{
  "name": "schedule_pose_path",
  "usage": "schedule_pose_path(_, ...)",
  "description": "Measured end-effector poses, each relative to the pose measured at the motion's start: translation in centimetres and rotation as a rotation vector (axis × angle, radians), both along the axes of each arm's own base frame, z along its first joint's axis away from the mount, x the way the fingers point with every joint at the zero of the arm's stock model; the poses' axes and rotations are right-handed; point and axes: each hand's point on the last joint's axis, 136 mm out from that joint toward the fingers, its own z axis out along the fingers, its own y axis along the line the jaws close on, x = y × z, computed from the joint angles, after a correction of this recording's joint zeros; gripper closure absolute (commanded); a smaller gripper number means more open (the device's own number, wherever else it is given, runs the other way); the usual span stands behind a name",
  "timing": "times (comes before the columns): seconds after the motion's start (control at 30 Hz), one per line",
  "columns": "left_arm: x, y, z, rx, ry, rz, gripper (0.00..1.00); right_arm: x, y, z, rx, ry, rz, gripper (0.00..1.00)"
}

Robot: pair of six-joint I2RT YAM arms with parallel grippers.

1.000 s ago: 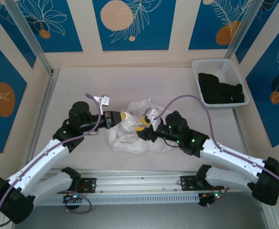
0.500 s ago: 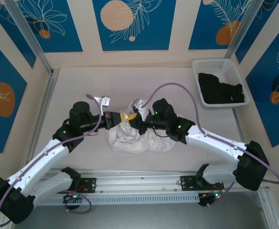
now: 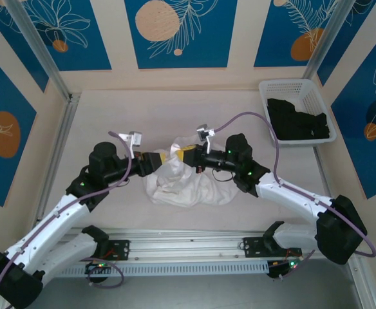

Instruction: Fold the inside-out t-shirt

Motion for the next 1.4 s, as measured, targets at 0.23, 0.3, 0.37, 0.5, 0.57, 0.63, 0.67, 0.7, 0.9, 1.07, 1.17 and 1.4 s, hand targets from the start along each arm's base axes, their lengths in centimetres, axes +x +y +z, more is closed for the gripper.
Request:
schedule_pose_path(0.23,0.0,0.8,-1.9,0.069,0.018,0.027,0.45,-0.2,-0.5,0.6,0.034,-0.016,0.019,1.00)
schedule_pose_path(0.3,0.4,1.3,-2.7,0.112,0.035,0.063,0.45,-0.7,-0.8,0.8,0.029,-0.038,0.031,1.00)
schedule_pose_path(0.37,0.9,1.7,-3.3,0.146,0.053,0.092,0.44,-1.4,-1.2,1.1,0.027,-0.073,0.045,1.00)
schedule_pose_path(0.5,1.3,1.4,-4.3,0.164,0.085,0.089,0.44,-2.5,-1.8,1.1,0.021,-0.111,0.063,1.00)
schedule_pose_path(0.57,1.5,0.9,-4.8,0.159,0.107,0.070,0.44,-2.7,-1.9,0.8,0.014,-0.115,0.070,1.00)
schedule_pose_path(0.63,1.6,0.3,-5.0,0.142,0.122,0.047,0.48,-2.7,-1.9,0.5,0.004,-0.111,0.073,1.00)
schedule_pose_path(0.67,1.6,-0.1,-5.0,0.130,0.130,0.035,0.51,-2.8,-1.9,0.3,0.000,-0.110,0.076,1.00)
schedule_pose_path(0.7,1.7,-0.3,-5.0,0.123,0.133,0.025,0.54,-2.8,-1.9,0.3,-0.002,-0.111,0.077,1.00)
schedule_pose_path(0.9,1.8,-1.2,-4.4,0.077,0.127,-0.009,0.96,-2.8,-1.9,-0.2,-0.015,-0.118,0.078,1.00)
schedule_pose_path(1.07,2.0,-1.3,-3.6,0.067,0.087,-0.016,1.00,-3.4,-3.0,0.2,-0.026,-0.150,0.044,1.00)
schedule_pose_path(1.17,1.8,-1.0,-1.5,0.037,0.011,-0.011,1.00,-3.8,-4.7,1.0,-0.012,-0.201,-0.027,1.00)
schedule_pose_path(1.4,-0.3,1.0,6.8,-0.109,-0.280,0.029,1.00,-4.6,-7.7,1.6,0.038,-0.269,-0.151,1.00)
